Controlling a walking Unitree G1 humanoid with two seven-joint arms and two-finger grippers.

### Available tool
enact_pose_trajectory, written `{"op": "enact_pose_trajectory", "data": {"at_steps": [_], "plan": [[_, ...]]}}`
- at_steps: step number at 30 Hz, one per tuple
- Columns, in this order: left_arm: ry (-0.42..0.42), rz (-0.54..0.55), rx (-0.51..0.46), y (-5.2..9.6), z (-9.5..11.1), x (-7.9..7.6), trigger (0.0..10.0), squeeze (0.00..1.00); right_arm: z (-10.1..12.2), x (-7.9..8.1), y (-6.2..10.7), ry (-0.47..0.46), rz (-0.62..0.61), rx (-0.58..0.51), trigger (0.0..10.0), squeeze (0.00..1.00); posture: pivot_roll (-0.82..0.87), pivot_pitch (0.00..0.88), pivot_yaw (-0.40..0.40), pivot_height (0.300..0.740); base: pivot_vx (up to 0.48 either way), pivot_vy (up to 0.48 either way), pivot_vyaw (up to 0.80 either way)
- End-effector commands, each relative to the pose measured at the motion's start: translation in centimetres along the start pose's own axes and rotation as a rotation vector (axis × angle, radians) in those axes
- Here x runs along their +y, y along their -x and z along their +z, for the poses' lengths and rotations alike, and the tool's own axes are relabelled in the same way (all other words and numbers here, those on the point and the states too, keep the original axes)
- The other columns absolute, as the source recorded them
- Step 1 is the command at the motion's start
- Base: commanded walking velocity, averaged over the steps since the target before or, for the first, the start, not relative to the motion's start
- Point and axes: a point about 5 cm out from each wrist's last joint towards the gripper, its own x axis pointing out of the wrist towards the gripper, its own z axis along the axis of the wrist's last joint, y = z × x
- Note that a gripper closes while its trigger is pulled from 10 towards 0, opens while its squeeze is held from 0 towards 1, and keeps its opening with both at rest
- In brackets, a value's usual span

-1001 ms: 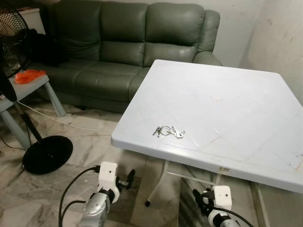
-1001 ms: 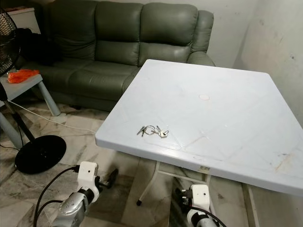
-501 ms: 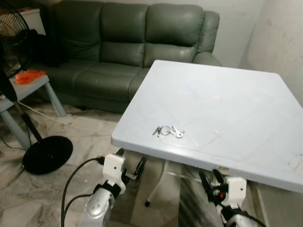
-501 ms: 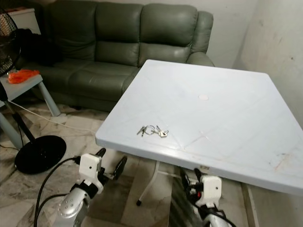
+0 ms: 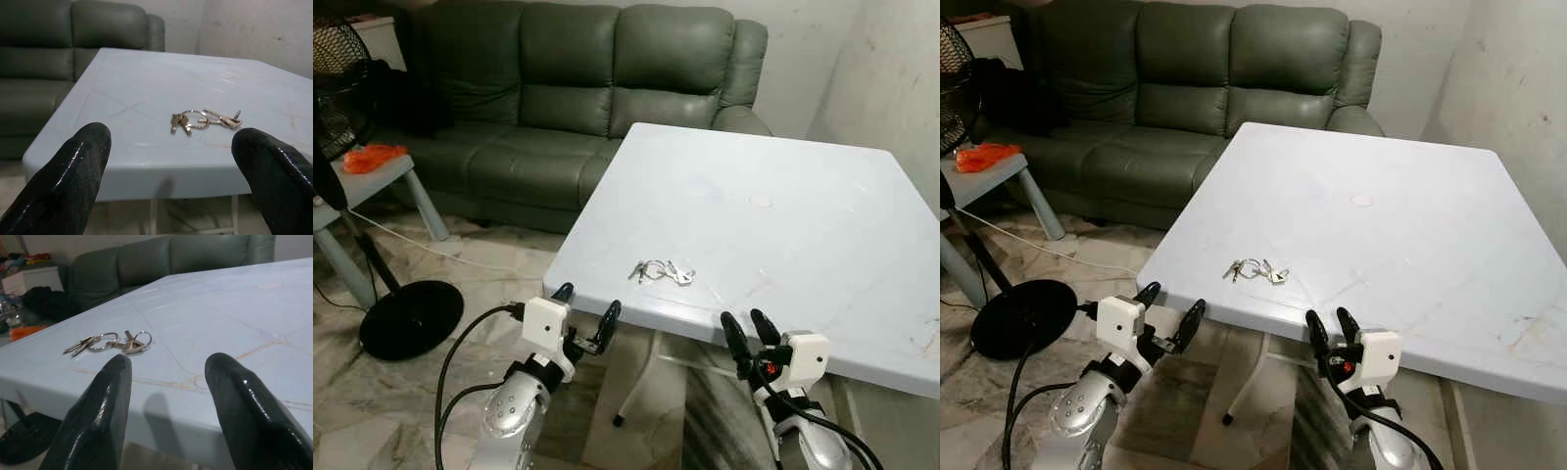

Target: Hang keys on a hook

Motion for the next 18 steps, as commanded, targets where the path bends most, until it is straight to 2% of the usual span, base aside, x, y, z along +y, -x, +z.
{"op": "enact_pose_trajectory", "data": {"at_steps": [1,4,9,11,13,14,18], "plan": [[0.016,0.025,-0.016,0.1,0.7,0.4,10.0,0.0,1.1,0.4,-0.4,0.003,0.019,-0.028,10.0,0.0,0.05,0.0,-0.018,0.74,0.0,0.0,0.0],[0.062,0.069,-0.029,0.1,1.0,1.0,10.0,0.0,1.9,0.9,-0.9,-0.002,0.028,-0.044,10.0,0.0,0.05,0.0,-0.018,0.74,0.0,0.0,0.0],[0.122,0.221,-0.021,0.1,1.0,2.6,10.0,0.0,2.2,1.1,-1.6,0.008,-0.014,-0.027,10.0,0.0,0.05,0.0,-0.021,0.74,0.0,0.0,0.0],[0.15,0.253,-0.023,0.1,1.1,3.0,10.0,0.0,2.3,1.4,-1.8,0.0,-0.028,-0.013,10.0,0.0,0.05,0.0,-0.023,0.74,0.0,0.0,0.0],[0.143,0.258,-0.021,0.1,1.2,3.0,10.0,0.0,2.4,1.5,-1.8,-0.001,-0.023,-0.008,10.0,0.0,0.05,0.0,-0.023,0.74,0.0,0.0,0.0],[0.144,0.26,-0.012,0.2,1.1,3.0,10.0,0.0,2.3,1.6,-1.8,-0.001,-0.023,0.001,10.0,1.0,0.05,0.0,-0.027,0.74,0.0,0.0,0.0],[0.13,0.275,0.017,0.2,0.8,2.9,10.0,0.0,2.1,1.5,-1.7,0.019,-0.056,0.033,10.0,1.0,0.05,0.0,-0.031,0.74,0.0,0.0,0.0]]}}
